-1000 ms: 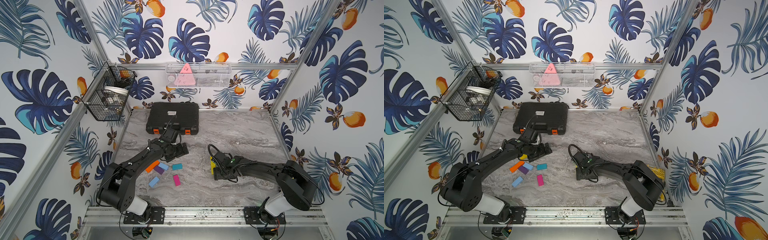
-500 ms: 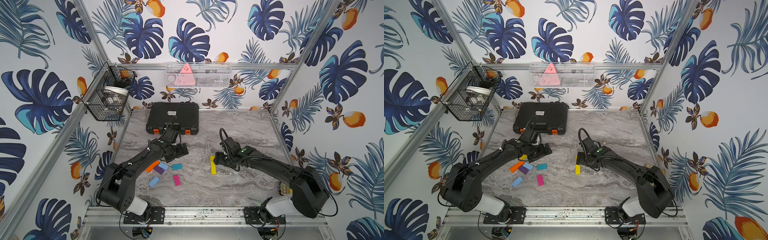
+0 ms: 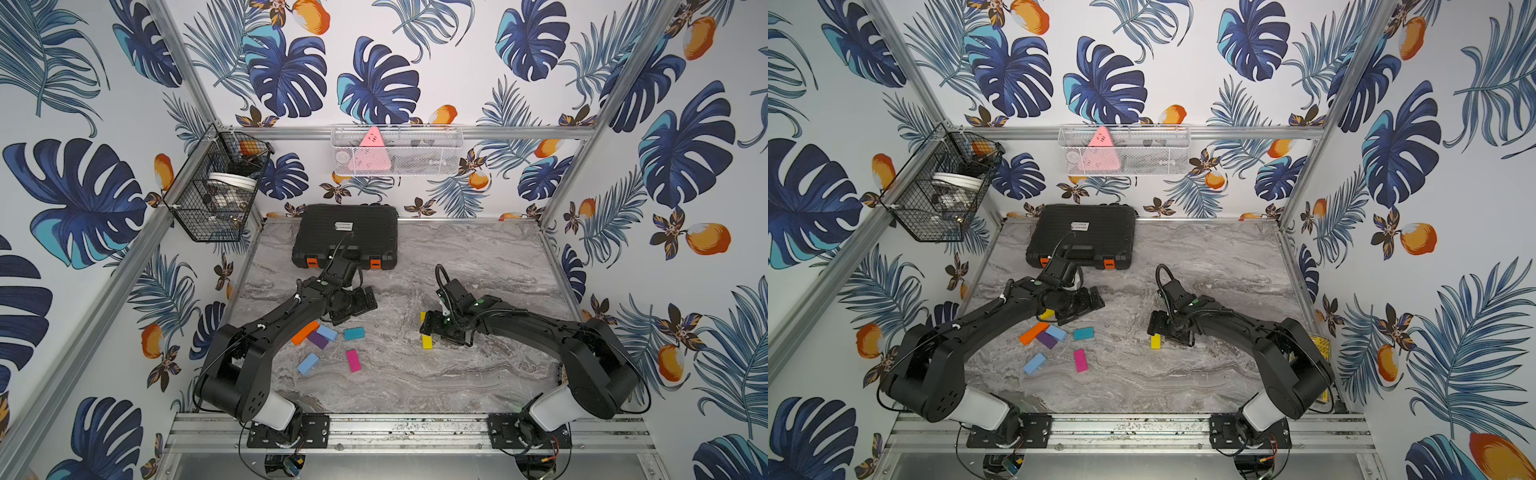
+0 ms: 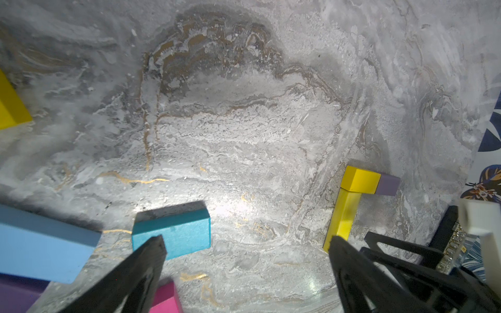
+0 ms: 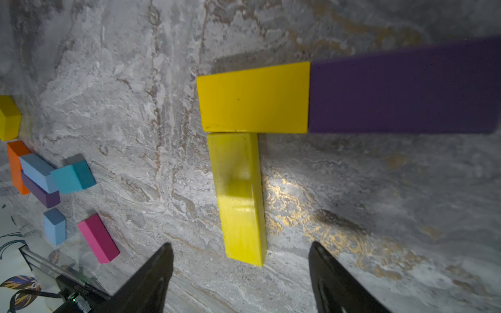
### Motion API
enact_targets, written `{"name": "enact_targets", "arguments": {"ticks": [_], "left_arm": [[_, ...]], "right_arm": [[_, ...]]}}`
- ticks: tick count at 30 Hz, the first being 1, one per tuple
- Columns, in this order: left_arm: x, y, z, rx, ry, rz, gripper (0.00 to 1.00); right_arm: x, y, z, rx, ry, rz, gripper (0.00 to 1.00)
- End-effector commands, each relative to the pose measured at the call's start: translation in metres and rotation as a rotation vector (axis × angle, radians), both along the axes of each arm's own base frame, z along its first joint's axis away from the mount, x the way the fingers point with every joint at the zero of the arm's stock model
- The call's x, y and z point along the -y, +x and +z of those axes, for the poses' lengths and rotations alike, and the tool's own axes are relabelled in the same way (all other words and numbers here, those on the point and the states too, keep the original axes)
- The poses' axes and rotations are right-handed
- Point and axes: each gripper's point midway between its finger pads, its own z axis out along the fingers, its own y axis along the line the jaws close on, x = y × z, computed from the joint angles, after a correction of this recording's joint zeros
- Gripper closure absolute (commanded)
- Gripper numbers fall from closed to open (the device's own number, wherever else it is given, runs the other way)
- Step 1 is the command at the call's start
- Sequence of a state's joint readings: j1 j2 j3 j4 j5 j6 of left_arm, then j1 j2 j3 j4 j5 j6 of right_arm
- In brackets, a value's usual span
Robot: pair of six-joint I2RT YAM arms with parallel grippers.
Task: Assemble the letter c with building blocks
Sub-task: Pick up the building block from the center of the board.
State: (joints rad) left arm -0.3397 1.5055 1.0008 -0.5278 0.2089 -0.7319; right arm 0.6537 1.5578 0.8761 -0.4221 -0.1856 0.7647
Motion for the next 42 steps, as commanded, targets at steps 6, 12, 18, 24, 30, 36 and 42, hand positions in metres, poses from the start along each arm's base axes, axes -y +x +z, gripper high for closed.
{"name": "enact_targets", "arguments": {"ticks": [6, 12, 18, 24, 30, 36, 42], "left_arm": [[0.000, 0.001, 0.001, 0.004, 0.001, 0.000, 0.01], [-0.002, -0.001, 0.005, 0.006, 0.011, -0.007, 0.01], [-0.025, 0.014, 0.016, 0.020, 0.014, 0.031, 0.01], [-0.079, 0.033, 0.022, 0.022, -0.027, 0.150, 0.01], [-0.134, 0.043, 0.031, 0.024, -0.052, 0.264, 0.01], [-0.148, 0.043, 0.032, 0.024, -0.084, 0.315, 0.01], [-0.147, 0.037, 0.025, 0.011, -0.089, 0.318, 0.01]], "right_arm": [[-0.022, -0.007, -0.005, -0.015, 0.063, 0.020, 0.21], [-0.027, -0.008, 0.006, 0.015, 0.036, 0.052, 0.22], [-0.071, -0.024, 0.025, 0.114, -0.070, 0.253, 0.22], [-0.139, -0.036, 0.026, 0.197, -0.161, 0.468, 0.22], [-0.188, -0.047, 0.009, 0.223, -0.244, 0.578, 0.21], [-0.193, -0.053, -0.017, 0.218, -0.367, 0.601, 0.20], [-0.193, -0.054, -0.029, 0.207, -0.393, 0.615, 0.20]]}}
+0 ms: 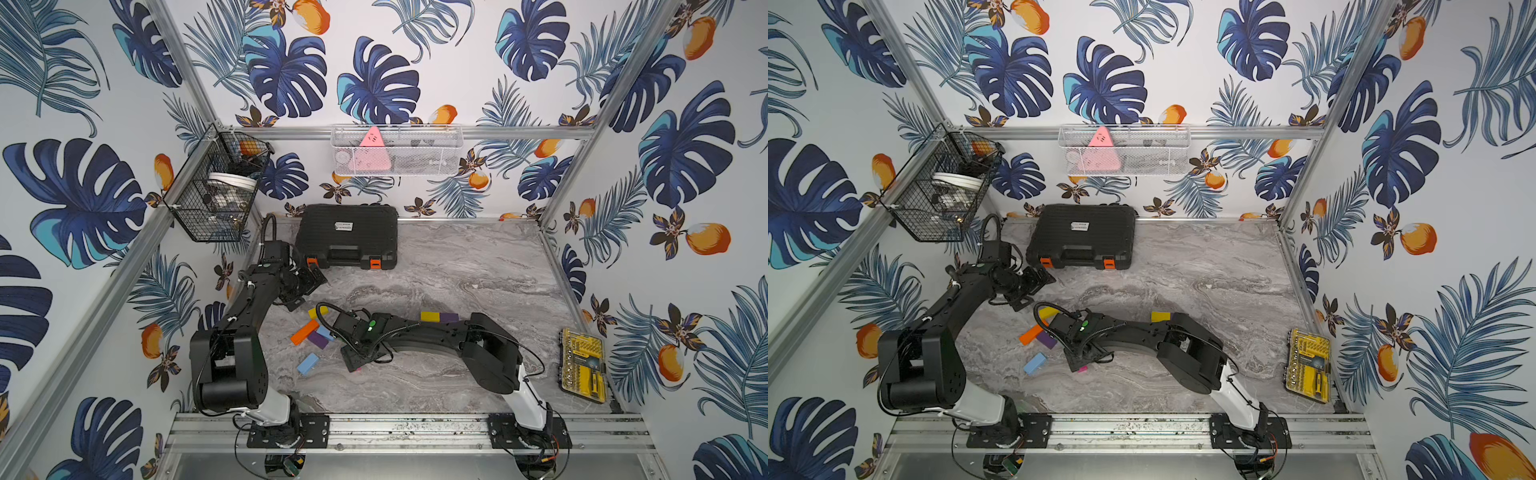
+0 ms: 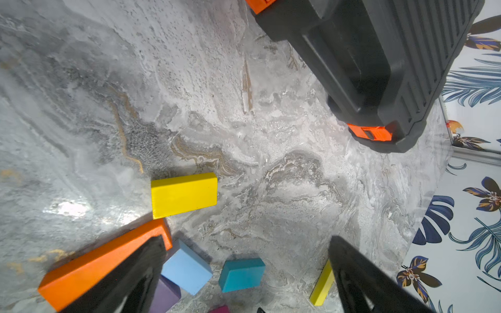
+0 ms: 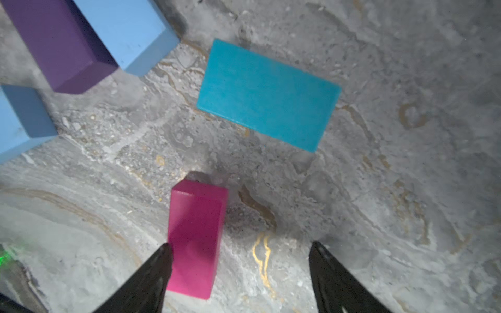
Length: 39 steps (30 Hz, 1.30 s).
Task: Assemble the letter c with building blocks
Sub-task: Pick up the building block from the center of the board.
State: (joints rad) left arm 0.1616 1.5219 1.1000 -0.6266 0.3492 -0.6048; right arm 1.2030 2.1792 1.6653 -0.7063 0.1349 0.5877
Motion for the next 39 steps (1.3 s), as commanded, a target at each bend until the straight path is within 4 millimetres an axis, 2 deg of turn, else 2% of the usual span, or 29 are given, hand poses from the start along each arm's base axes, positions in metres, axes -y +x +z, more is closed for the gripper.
{"name": "enact_targets", "arguments": {"ticks": [1, 4, 11, 19, 21, 23, 25, 29, 30, 35, 37, 39], "left_arm": [[0.003, -0.003, -0.001, -0.002, -0.016, -0.013, 0.01], [0.004, -0.004, -0.003, -0.005, -0.021, -0.016, 0.01], [0.004, -0.002, -0.003, -0.004, -0.022, -0.018, 0.01], [0.004, -0.001, -0.001, 0.001, -0.026, -0.014, 0.01], [0.004, -0.001, -0.002, -0.001, -0.026, -0.013, 0.01], [0.004, -0.001, -0.002, 0.001, -0.026, -0.013, 0.01], [0.004, -0.002, -0.003, -0.002, -0.026, -0.012, 0.01], [0.005, -0.003, -0.004, -0.002, -0.027, -0.016, 0.01], [0.005, -0.004, -0.004, -0.002, -0.031, -0.017, 0.01], [0.013, -0.006, -0.005, -0.003, -0.054, -0.036, 0.01], [0.021, -0.006, -0.003, 0.001, -0.061, -0.060, 0.01], [0.032, -0.007, 0.000, 0.005, -0.063, -0.091, 0.01]], "right_arm": [[0.014, 0.000, -0.011, 0.009, -0.086, 0.002, 0.20], [0.011, -0.001, -0.010, 0.009, -0.083, 0.011, 0.20], [0.000, -0.012, 0.008, 0.034, -0.036, 0.040, 0.20], [-0.006, -0.014, -0.007, 0.012, -0.053, 0.055, 0.25], [-0.007, -0.015, -0.010, 0.003, -0.049, 0.062, 0.30], [-0.010, -0.017, -0.011, -0.005, -0.036, 0.074, 0.41], [-0.014, -0.020, -0.010, -0.019, -0.012, 0.096, 0.57], [-0.018, -0.027, -0.007, -0.042, 0.039, 0.131, 0.97], [-0.018, -0.028, -0.006, -0.045, 0.045, 0.133, 1.00], [-0.005, -0.028, 0.010, -0.044, 0.077, 0.105, 1.00], [0.012, -0.025, 0.021, -0.033, 0.099, 0.065, 1.00], [0.038, -0.019, 0.033, -0.023, 0.127, 0.005, 1.00]]}}
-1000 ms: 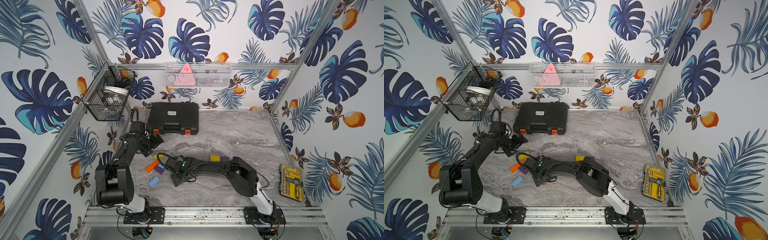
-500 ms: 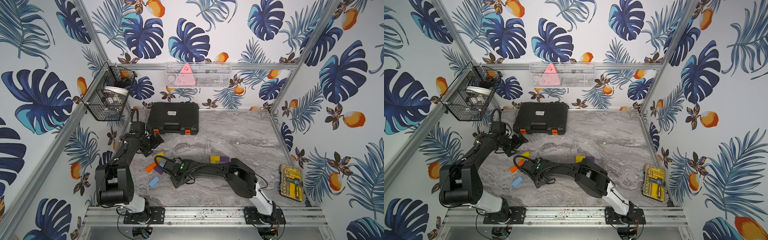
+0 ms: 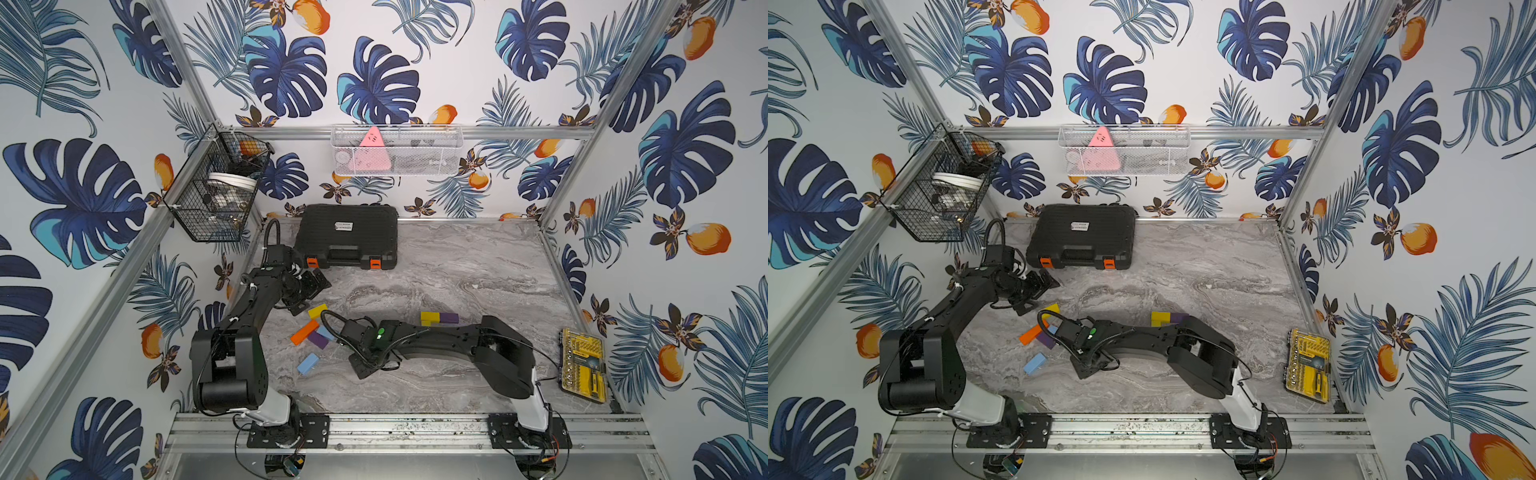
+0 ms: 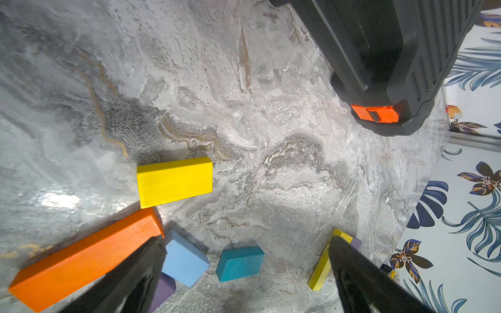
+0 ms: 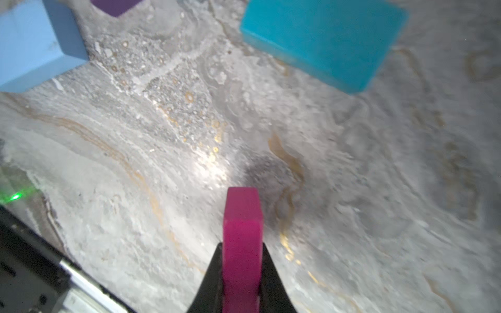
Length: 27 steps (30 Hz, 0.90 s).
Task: Assemble the letter c with building blocks
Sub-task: Pick up the building block from the center of the board, then place the building block at the center of the board.
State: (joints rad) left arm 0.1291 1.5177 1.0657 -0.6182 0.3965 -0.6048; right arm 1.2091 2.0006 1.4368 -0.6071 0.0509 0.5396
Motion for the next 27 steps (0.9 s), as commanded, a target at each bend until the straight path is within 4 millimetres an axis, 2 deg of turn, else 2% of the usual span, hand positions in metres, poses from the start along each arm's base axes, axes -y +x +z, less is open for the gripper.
{"name": "enact_targets", "arguments": {"ticks": [1, 2, 7, 10, 12, 16, 22, 27], "left_arm": [[0.020, 0.001, 0.009, 0.025, -0.017, -0.059, 0.01], [0.026, 0.000, 0.011, 0.030, -0.014, -0.075, 0.01], [0.078, -0.005, 0.016, 0.046, -0.013, -0.184, 0.01], [0.106, -0.009, 0.018, 0.053, -0.008, -0.240, 0.01], [0.118, -0.010, 0.021, 0.059, -0.004, -0.262, 0.01], [0.143, -0.011, 0.025, 0.070, -0.001, -0.307, 0.01], [0.174, -0.016, 0.021, 0.065, 0.013, -0.370, 0.01], [0.190, -0.020, 0.016, 0.065, 0.020, -0.398, 0.01]], "right_arm": [[0.031, 0.011, 0.023, 0.018, 0.067, -0.112, 1.00], [0.046, 0.014, 0.027, 0.018, 0.077, -0.152, 1.00], [0.146, 0.029, 0.038, 0.012, 0.123, -0.417, 1.00], [0.193, 0.037, 0.047, 0.030, 0.149, -0.549, 1.00], [0.214, 0.039, 0.048, 0.034, 0.154, -0.605, 1.00], [0.235, 0.041, 0.037, 0.000, 0.155, -0.679, 0.99], [0.237, 0.040, 0.021, -0.058, 0.206, -0.725, 0.97], [0.237, 0.036, 0.008, -0.100, 0.236, -0.738, 0.95]]}}
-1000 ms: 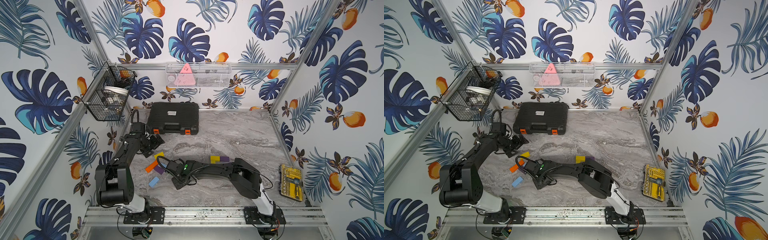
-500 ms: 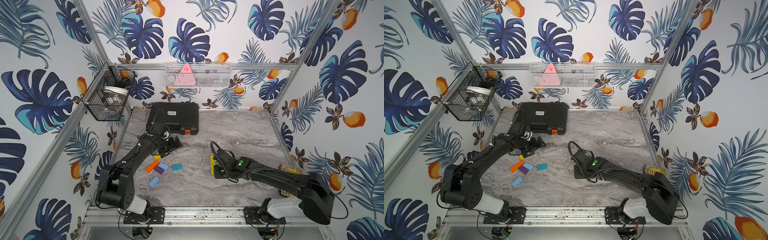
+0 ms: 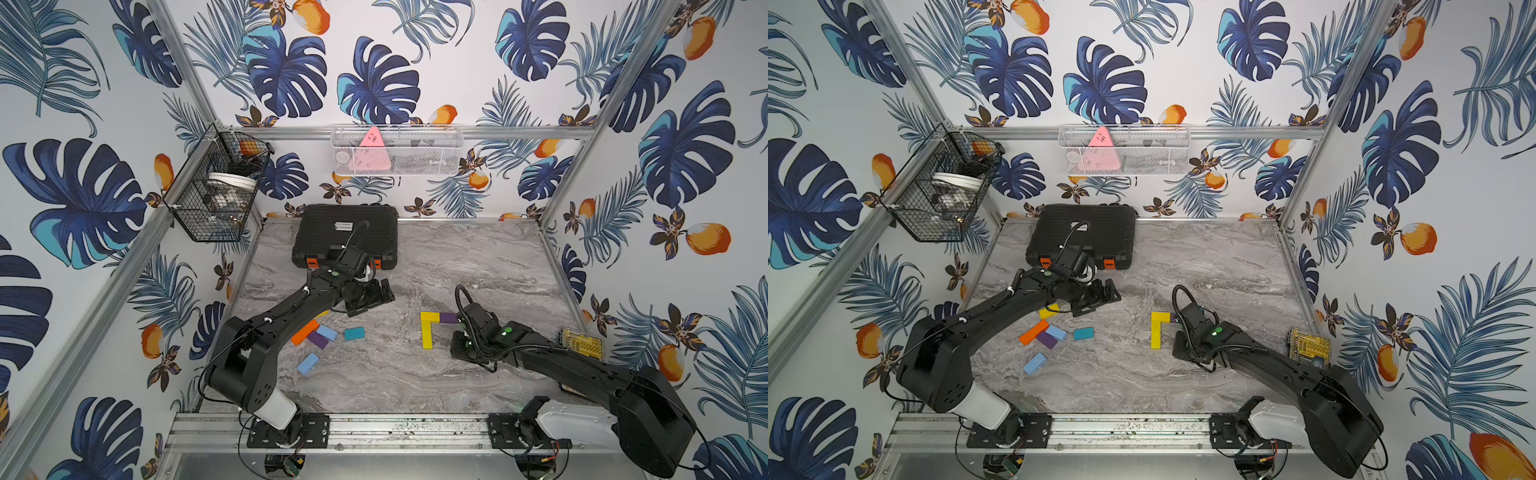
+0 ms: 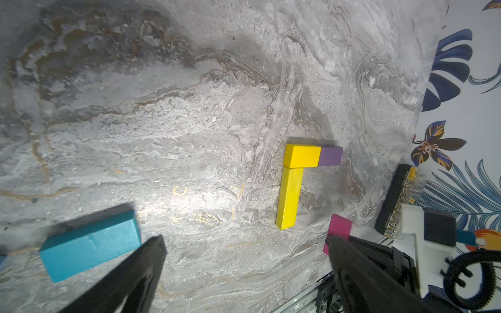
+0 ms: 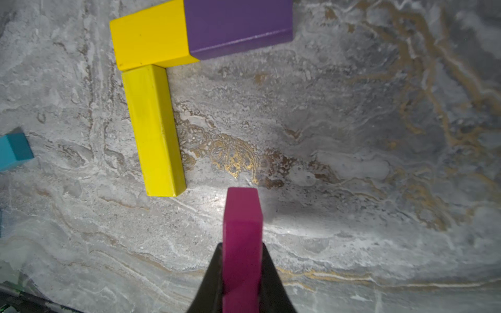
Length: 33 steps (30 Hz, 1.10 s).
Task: Assemble the letter c with building blocks
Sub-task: Place the building block at the center of the board.
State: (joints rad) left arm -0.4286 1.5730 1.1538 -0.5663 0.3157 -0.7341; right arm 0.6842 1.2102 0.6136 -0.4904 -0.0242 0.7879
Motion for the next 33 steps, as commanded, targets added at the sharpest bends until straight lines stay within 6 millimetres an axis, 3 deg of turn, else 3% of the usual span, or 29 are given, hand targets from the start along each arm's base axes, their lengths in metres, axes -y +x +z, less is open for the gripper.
{"name": "enact_targets", "arguments": {"ticks": [1, 6, 15, 27, 33], "left_arm": [[0.006, 0.005, 0.002, 0.023, 0.006, 0.010, 0.01], [0.016, 0.004, -0.001, 0.023, 0.005, -0.002, 0.01], [0.030, 0.001, -0.004, 0.025, -0.003, -0.026, 0.01], [0.035, -0.001, -0.012, 0.016, -0.003, -0.043, 0.01], [0.034, -0.004, -0.017, 0.010, -0.002, -0.046, 0.01]], "right_arm": [[-0.010, 0.002, -0.001, -0.001, 0.076, -0.013, 0.94], [-0.003, -0.003, -0.014, -0.033, 0.058, -0.021, 0.85], [0.027, -0.016, -0.021, -0.074, -0.074, -0.067, 0.45], [0.055, -0.026, -0.019, -0.092, -0.182, -0.143, 0.40], [0.045, -0.021, -0.013, -0.057, -0.120, -0.134, 0.40]]}}
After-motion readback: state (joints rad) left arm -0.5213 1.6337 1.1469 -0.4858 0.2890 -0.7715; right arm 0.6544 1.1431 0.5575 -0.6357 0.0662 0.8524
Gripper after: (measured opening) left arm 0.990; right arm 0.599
